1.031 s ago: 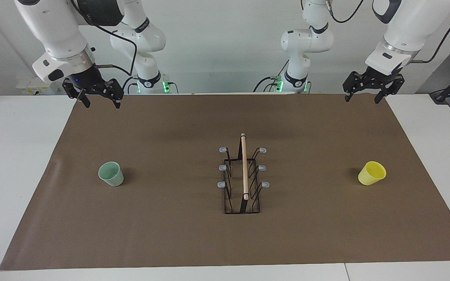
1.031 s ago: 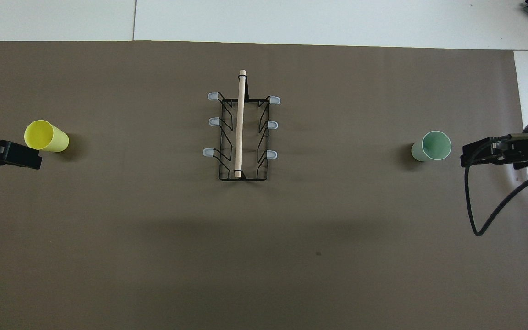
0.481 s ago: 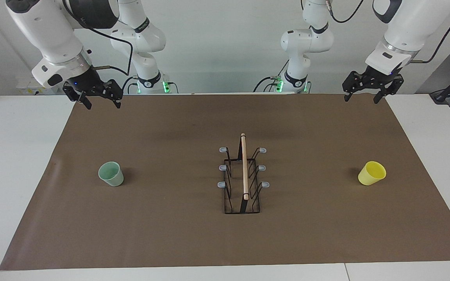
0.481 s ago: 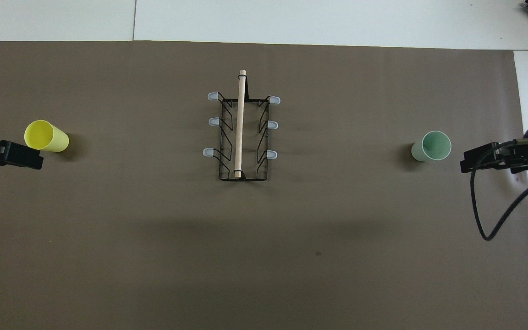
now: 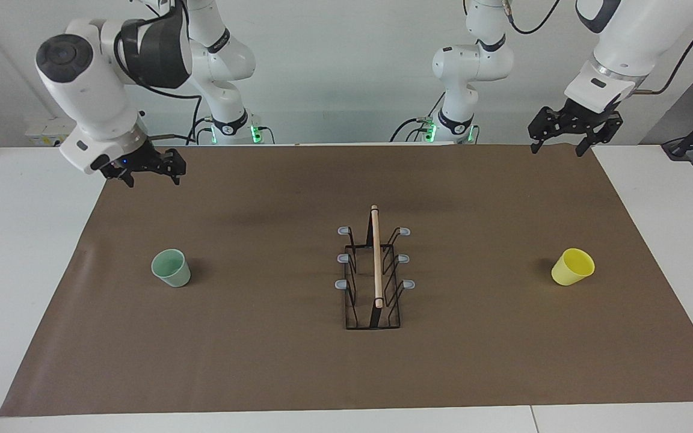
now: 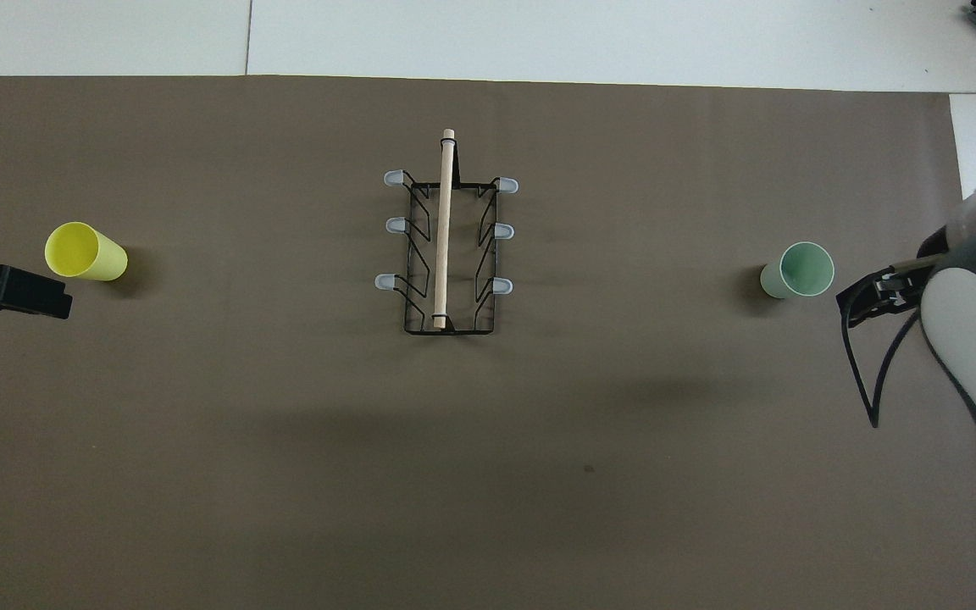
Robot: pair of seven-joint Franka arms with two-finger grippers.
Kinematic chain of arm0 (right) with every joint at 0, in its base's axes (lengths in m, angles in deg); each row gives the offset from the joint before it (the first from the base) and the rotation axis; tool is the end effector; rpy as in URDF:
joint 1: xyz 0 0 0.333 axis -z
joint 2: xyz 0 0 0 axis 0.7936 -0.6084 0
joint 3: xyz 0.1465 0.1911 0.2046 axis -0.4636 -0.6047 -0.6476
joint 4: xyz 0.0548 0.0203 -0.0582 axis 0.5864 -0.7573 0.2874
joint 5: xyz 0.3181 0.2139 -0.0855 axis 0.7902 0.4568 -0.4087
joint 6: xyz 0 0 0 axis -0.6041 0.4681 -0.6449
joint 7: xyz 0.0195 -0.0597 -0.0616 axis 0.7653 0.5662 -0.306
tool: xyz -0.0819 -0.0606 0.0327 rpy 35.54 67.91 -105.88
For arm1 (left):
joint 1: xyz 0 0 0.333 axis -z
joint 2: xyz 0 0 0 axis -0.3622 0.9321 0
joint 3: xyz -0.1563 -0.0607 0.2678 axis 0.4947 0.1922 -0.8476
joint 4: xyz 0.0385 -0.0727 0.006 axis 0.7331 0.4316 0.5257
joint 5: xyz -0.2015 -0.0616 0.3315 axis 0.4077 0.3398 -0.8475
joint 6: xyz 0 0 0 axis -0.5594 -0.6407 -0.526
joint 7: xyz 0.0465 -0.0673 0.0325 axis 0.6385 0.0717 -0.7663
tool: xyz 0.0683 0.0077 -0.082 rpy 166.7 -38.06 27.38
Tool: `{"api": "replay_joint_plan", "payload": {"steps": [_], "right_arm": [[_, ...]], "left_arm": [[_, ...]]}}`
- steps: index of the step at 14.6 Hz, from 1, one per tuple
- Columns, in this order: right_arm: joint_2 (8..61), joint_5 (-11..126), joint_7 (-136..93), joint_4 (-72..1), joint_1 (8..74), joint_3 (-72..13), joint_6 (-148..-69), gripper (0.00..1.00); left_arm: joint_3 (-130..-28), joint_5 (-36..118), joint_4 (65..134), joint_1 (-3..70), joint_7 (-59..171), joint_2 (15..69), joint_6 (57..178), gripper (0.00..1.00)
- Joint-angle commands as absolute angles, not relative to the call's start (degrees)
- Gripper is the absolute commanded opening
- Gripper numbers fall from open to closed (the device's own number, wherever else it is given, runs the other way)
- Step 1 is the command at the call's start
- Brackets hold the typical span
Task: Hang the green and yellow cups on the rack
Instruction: 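Move the right gripper over the green cup and grasp its rim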
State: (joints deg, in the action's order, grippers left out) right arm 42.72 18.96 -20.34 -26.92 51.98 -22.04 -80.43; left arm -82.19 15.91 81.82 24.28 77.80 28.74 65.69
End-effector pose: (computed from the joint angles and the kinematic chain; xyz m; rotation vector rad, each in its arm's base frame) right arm 0.5758 -0.0101 0.5175 2.9938 0.2666 -0.3429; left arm 0.5296 -0.0282 0.6372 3.1244 -0.2592 -0.0471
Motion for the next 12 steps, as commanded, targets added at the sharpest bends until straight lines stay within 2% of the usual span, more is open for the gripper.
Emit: {"api": "replay_joint_plan", "payload": {"steps": [1, 4, 8, 11, 12], "right_arm": [[31.65, 12.31, -14.27, -19.4, 50.33, -23.56, -81.79, 1.0], [26.89, 5.46, -10.14, -19.39, 49.8, -25.84, -87.76, 1.0], [20.3, -9.3, -3.37, -19.04, 46.38, -29.18, -88.48, 1.0], [19.06, -14.16, 3.99, -20.09, 45.32, -29.98, -90.33, 1.0], [18.53, -16.26, 6.55, -20.53, 44.19, -29.98, -90.33, 1.0]], "left_arm": [[-82.05, 17.73, 79.4, 23.17, 77.47, 30.37, 65.23, 1.0], [-82.32, 18.87, 73.42, 21.42, 77.3, 36.34, 64.6, 1.0], [-82.5, 18.35, 62.46, 18.18, 77.3, 47.58, 65.31, 1.0], [-82.93, 18.26, 55.23, 17.19, 77.21, 56.02, 67.23, 1.0], [-83.89, 18.26, 54.86, 17.19, 77.12, 56.83, 69.42, 1.0]]}}
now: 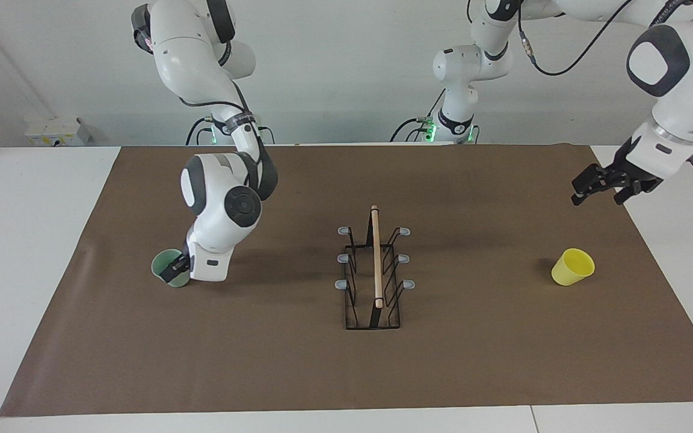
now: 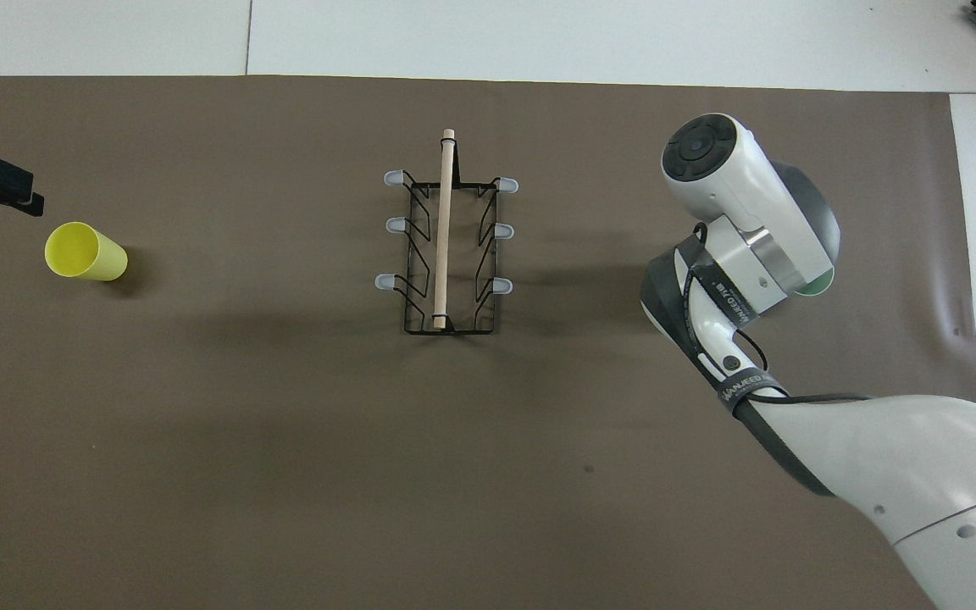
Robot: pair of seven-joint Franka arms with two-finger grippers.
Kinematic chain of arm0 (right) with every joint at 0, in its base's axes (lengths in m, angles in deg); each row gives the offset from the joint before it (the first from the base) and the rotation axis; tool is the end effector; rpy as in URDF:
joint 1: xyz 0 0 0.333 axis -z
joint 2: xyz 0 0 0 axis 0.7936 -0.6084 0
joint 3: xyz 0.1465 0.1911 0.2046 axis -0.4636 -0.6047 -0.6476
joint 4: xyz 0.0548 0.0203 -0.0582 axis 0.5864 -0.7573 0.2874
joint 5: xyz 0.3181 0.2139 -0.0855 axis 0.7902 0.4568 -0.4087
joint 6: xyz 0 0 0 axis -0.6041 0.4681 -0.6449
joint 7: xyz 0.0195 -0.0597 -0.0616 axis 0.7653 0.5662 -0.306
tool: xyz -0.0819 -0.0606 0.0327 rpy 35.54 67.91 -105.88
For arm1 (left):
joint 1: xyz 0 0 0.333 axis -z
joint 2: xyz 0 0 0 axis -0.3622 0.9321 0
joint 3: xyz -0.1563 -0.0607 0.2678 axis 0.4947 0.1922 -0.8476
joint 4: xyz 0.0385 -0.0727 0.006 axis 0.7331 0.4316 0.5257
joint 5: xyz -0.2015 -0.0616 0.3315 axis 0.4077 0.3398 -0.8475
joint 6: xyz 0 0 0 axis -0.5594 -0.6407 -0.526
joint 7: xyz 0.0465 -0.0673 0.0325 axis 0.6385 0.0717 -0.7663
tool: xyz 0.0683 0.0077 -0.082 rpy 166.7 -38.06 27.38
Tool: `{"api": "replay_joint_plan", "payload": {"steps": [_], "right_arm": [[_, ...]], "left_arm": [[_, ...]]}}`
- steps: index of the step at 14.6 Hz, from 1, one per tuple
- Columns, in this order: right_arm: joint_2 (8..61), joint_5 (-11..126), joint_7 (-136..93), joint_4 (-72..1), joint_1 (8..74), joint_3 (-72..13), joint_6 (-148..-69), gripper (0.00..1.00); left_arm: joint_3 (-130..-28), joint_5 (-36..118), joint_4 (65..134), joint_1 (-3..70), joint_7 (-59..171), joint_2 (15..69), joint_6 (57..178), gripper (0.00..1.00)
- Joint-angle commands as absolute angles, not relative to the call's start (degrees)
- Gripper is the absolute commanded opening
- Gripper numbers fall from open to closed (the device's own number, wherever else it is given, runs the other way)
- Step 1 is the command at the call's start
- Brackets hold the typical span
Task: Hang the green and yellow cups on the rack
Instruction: 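Move the right gripper over the green cup and grasp its rim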
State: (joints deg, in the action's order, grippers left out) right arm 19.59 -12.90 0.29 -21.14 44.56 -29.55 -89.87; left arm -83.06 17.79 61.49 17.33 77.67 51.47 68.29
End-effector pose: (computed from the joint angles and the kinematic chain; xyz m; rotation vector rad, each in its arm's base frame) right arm 0.6550 0.1066 0.3373 2.2293 1.2321 -0.5361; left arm 0.6512 0.0490 0.5719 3.1061 -0.0426 -0.0364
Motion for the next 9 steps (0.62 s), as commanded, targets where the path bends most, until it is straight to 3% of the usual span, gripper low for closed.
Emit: {"api": "replay_joint_plan", "payload": {"steps": [1, 9], "right_arm": [[18.44, -19.33, 8.32, -22.53, 43.31, -29.98, -90.59, 1.0], [23.27, -37.43, 16.77, -41.26, 41.98, -30.07, -98.31, 1.0]], "left_arm": [[-86.08, 18.43, 54.86, 17.19, 77.04, 58.14, 71.0, 1.0], [-90.49, 26.85, 50.91, 11.58, 64.06, 71.33, 77.35, 1.0]]}}
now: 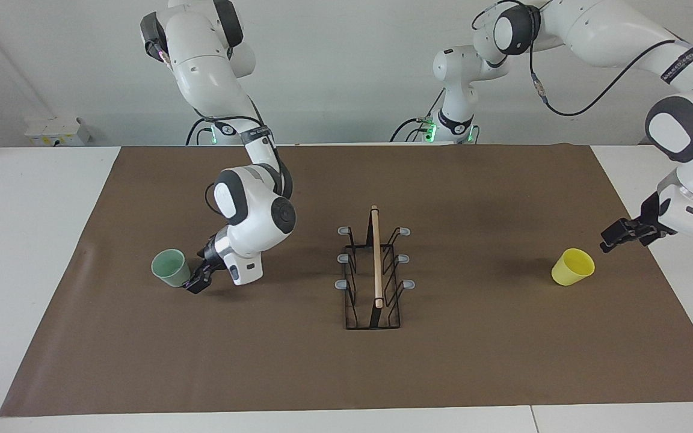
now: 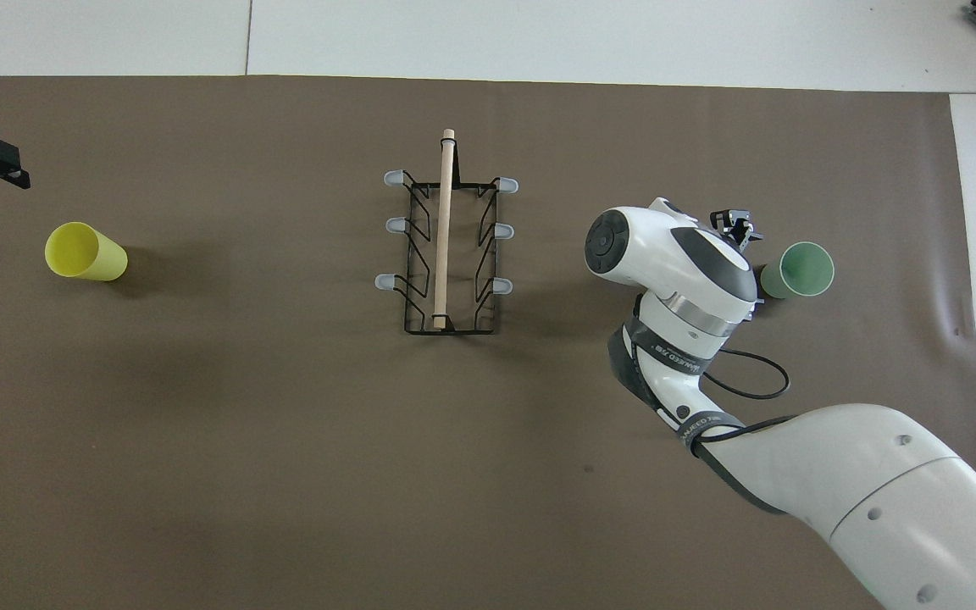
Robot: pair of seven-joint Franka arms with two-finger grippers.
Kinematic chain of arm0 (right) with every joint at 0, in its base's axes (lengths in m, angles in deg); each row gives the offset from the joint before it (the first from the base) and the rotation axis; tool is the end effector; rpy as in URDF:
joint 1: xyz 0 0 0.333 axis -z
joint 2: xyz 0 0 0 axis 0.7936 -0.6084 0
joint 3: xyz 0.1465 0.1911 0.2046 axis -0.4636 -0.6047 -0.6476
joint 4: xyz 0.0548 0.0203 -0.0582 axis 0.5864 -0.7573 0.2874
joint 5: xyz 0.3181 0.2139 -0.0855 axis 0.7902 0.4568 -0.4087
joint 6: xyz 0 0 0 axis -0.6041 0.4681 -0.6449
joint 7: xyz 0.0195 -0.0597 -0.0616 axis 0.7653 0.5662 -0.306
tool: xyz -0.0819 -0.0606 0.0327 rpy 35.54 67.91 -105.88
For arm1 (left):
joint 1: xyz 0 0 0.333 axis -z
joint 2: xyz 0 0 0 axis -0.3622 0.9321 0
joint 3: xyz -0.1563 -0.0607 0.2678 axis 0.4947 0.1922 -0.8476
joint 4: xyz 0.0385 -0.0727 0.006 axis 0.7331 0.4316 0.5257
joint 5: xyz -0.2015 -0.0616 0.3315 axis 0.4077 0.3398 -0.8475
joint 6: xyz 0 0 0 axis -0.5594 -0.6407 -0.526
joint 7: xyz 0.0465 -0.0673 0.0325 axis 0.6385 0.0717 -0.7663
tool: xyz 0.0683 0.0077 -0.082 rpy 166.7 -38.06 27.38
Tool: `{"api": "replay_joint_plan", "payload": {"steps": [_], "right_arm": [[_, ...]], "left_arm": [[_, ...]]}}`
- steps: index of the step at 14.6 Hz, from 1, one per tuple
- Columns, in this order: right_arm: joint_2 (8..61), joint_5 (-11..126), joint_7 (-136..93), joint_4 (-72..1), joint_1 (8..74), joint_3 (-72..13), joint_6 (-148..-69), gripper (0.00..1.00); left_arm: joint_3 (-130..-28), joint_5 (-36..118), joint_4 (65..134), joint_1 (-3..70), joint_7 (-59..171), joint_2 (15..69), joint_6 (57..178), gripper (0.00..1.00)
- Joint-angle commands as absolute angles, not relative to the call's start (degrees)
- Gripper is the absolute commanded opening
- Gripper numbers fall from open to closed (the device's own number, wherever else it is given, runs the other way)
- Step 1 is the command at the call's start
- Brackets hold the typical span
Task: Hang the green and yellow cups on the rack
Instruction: 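Move the right gripper over the green cup and grasp its rim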
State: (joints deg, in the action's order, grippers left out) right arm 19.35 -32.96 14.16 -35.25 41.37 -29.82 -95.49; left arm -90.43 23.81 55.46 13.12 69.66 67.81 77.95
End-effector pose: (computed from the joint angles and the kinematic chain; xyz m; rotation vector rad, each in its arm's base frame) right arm 0.6098 0.1268 0.2516 1.5798 1.6750 -0.7612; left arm 0.7092 0.1651 0.4414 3.0436 0.4819 -0.0389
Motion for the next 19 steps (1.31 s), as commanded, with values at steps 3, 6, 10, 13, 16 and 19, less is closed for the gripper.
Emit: {"api": "replay_joint_plan", "payload": {"steps": [3, 6, 10, 13, 16, 19], "right_arm": [[23.45, -41.58, 16.77, -43.2, 41.89, -30.07, -98.68, 1.0], [23.8, -43.44, 16.68, -44.7, 42.24, -29.98, -98.68, 1.0], [24.41, -45.2, 15.19, -46.11, 42.59, -29.98, -98.68, 1.0], [24.24, -47.66, 14.31, -46.37, 44.69, -29.98, -101.39, 1.0], [24.15, -49.42, 13.96, -46.64, 45.32, -29.98, -102.37, 1.0], [24.06, -50.73, 13.17, -46.9, 46.37, -29.98, -103.33, 0.99]], "left_arm": [[-90.58, 33.53, 51.78, 8.68, 53.6, 71.78, 77.35, 1.0], [-91.11, 39.34, 57.21, 8.23, 36.57, 70.73, 80.15, 1.0], [-91.37, 46.81, 66.44, 5.77, 25.28, 66.52, 84.81, 1.0], [-91.63, 49.28, 73.56, 5.5, 17.82, 63.7, 88.77, 1.0], [-91.55, 54.72, 76.82, 2.17, 17.71, 61.59, 86.76, 1.0], [-91.55, 57.09, 87.51, 2.25, 17.45, 57.99, 93.48, 1.0]]}}
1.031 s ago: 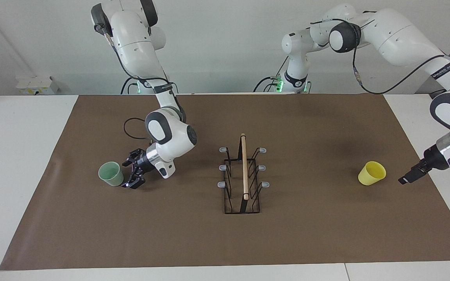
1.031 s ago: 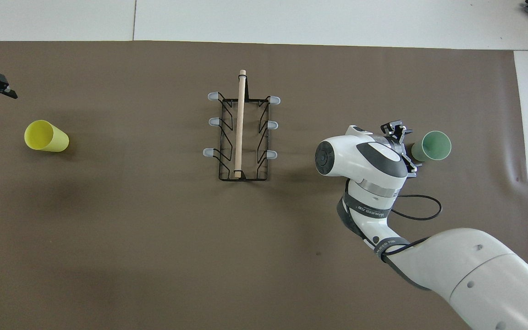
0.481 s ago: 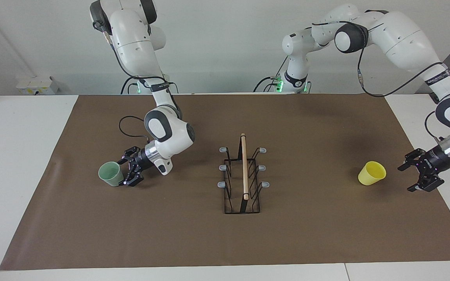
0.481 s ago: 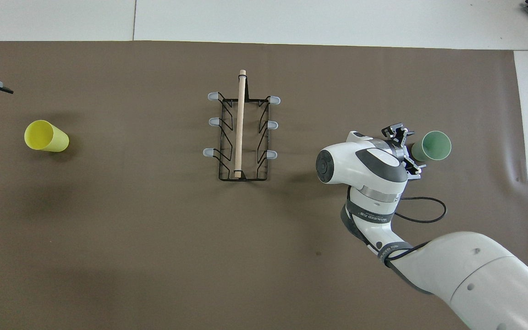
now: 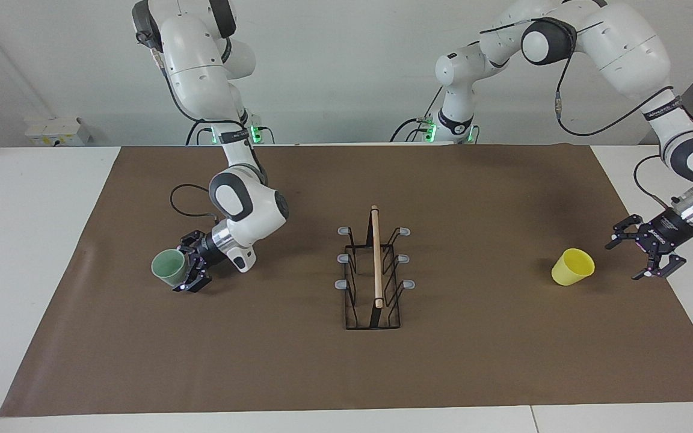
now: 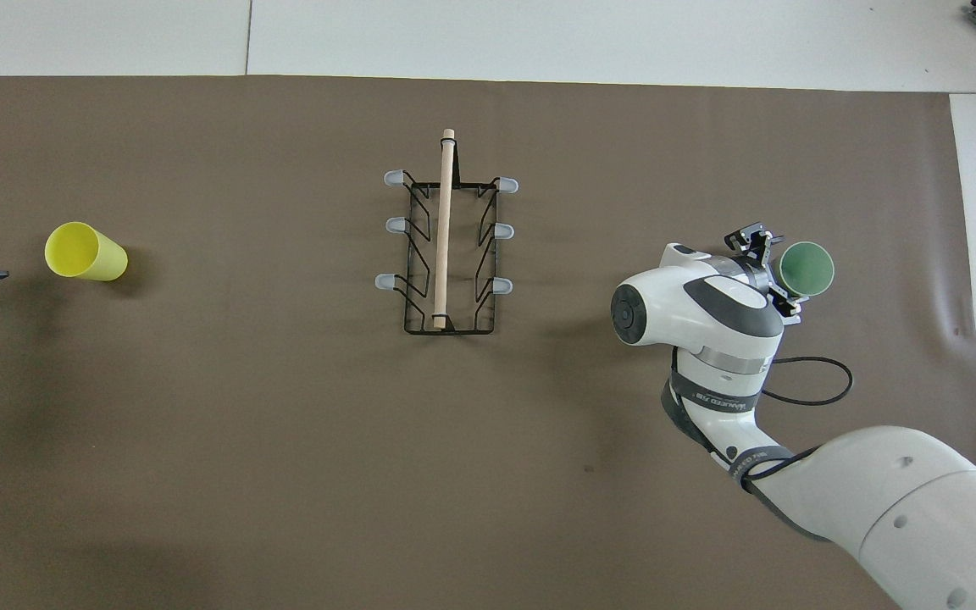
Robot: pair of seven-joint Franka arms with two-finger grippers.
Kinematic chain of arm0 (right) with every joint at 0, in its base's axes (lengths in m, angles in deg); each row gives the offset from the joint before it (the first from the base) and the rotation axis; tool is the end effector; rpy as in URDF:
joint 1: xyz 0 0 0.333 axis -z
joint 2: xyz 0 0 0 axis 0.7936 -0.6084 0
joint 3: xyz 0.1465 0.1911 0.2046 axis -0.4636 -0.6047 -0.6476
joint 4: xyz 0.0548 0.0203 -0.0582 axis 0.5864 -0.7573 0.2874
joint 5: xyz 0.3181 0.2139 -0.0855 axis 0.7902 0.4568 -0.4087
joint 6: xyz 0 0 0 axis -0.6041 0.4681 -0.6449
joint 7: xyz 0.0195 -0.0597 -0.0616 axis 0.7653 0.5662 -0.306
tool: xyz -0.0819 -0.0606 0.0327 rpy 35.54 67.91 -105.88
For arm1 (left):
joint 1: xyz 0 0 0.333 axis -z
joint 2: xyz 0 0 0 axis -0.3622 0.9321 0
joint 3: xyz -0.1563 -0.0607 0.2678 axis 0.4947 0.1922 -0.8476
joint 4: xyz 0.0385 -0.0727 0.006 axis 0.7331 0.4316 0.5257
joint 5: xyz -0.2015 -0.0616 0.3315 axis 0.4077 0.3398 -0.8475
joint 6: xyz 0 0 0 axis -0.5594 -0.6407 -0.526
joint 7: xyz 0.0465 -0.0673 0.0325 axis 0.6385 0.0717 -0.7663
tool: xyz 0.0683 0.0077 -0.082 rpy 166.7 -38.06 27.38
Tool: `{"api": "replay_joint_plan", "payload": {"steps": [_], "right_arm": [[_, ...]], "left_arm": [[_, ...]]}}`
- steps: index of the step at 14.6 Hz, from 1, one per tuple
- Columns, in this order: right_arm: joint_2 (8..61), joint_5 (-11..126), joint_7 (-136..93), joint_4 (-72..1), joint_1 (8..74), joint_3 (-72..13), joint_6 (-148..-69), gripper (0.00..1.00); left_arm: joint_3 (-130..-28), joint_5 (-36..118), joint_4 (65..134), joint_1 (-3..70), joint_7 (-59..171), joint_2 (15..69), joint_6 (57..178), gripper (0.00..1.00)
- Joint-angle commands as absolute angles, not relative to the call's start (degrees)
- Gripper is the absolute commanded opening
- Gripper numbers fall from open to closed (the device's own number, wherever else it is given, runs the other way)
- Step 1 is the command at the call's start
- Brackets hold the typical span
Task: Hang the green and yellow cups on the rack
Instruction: 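Lift the green cup with the right gripper while the left gripper grasps the yellow cup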
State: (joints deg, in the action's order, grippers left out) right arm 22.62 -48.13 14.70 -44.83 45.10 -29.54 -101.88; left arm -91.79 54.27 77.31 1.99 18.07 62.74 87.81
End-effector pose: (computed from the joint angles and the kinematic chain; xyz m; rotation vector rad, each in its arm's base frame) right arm 0.5898 0.0843 0.2327 1.2934 1.7378 -0.7665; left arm 0.6315 0.2762 0.3512 1.7483 1.9650 -0.3370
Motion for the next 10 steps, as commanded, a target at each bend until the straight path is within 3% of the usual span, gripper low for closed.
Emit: {"api": "replay_joint_plan", "payload": {"steps": [1, 2, 4, 5, 6, 10], "right_arm": [[24.06, -51.0, 12.99, -47.07, 46.55, -29.98, -103.42, 0.97], [24.24, -51.35, 12.64, -47.68, 46.46, -29.98, -103.34, 0.93], [24.24, -52.05, 12.64, -47.87, 46.46, -29.98, -103.42, 0.67], [24.24, -52.05, 12.99, -47.87, 46.46, -29.98, -103.42, 0.2], [24.32, -52.05, 12.56, -47.87, 46.03, -29.98, -103.34, 0.0], [23.89, -46.98, 10.19, -44.19, 43.48, -30.07, -100.53, 0.0]], "left_arm": [[-91.55, 59.02, 90.86, 2.25, 17.45, 56.76, 96.13, 1.0], [-91.55, 61.74, 92.64, 2.17, 17.45, 56.23, 96.85, 1.0], [-91.55, 66.93, 95.8, 1.64, 17.45, 54.82, 96.95, 1.0], [-91.55, 69.39, 97.56, 1.81, 17.45, 54.29, 97.3, 1.0], [-91.55, 71.76, 99.92, 2.07, 17.53, 53.42, 98.26, 1.0], [-91.46, 79.94, 105.31, 2.69, 17.97, 51.65, 101.08, 1.0]]}}
